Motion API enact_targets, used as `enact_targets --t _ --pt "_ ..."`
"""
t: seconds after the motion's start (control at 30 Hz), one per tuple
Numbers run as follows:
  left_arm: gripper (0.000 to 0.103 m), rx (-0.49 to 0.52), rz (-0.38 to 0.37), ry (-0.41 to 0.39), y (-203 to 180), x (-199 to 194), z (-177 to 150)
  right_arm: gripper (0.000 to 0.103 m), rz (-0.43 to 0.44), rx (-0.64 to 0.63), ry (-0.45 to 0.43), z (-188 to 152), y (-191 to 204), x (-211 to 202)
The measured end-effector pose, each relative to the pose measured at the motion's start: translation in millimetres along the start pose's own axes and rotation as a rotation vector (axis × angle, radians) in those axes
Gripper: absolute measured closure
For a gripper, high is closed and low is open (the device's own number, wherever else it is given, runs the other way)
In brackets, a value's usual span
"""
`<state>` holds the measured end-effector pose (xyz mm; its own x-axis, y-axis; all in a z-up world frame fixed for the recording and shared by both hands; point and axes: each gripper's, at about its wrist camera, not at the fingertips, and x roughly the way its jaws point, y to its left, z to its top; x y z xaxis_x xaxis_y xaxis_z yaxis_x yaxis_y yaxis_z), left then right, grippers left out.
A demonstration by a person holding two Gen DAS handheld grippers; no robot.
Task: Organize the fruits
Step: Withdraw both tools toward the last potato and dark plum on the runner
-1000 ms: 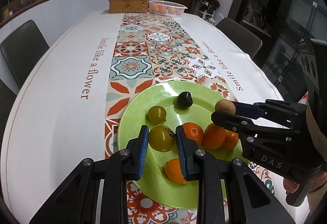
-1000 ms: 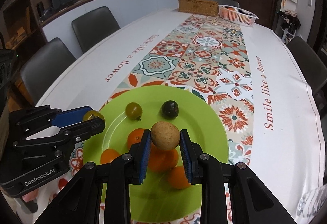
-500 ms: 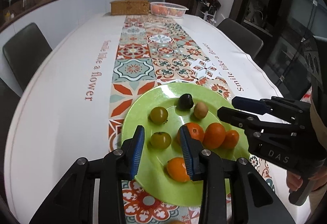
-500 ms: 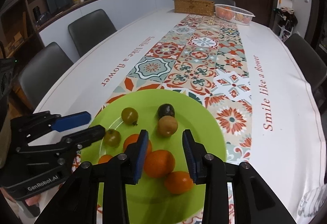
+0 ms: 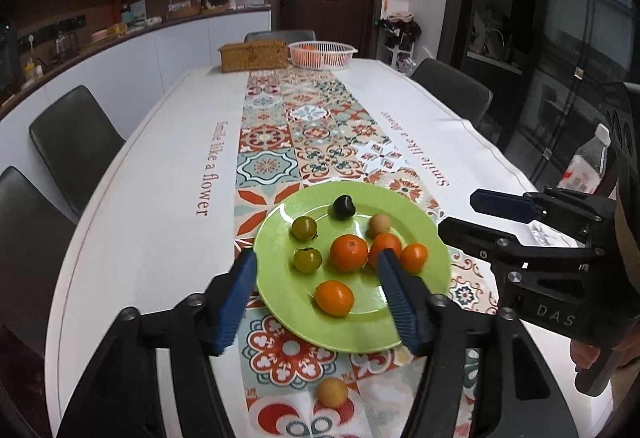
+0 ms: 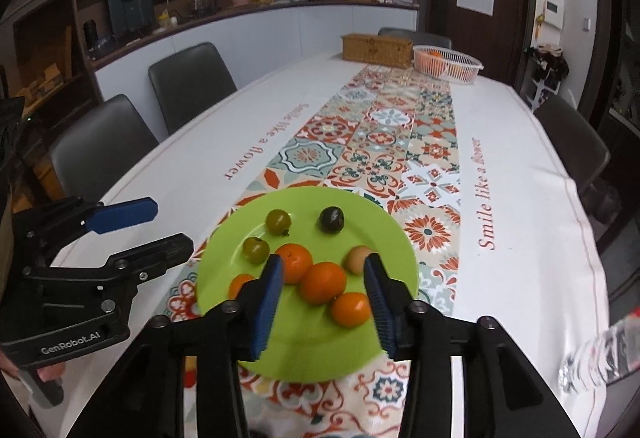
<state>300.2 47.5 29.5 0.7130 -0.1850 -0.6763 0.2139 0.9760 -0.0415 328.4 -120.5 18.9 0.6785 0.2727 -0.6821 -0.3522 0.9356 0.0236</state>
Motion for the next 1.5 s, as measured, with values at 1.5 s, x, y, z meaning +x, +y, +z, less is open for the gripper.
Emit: enact_targets --t 1.5 --pt "0.022 0.298 -0.072 0.111 -15 -33 -101 0.039 -0.07 0.048 0.158 -110 59 -33"
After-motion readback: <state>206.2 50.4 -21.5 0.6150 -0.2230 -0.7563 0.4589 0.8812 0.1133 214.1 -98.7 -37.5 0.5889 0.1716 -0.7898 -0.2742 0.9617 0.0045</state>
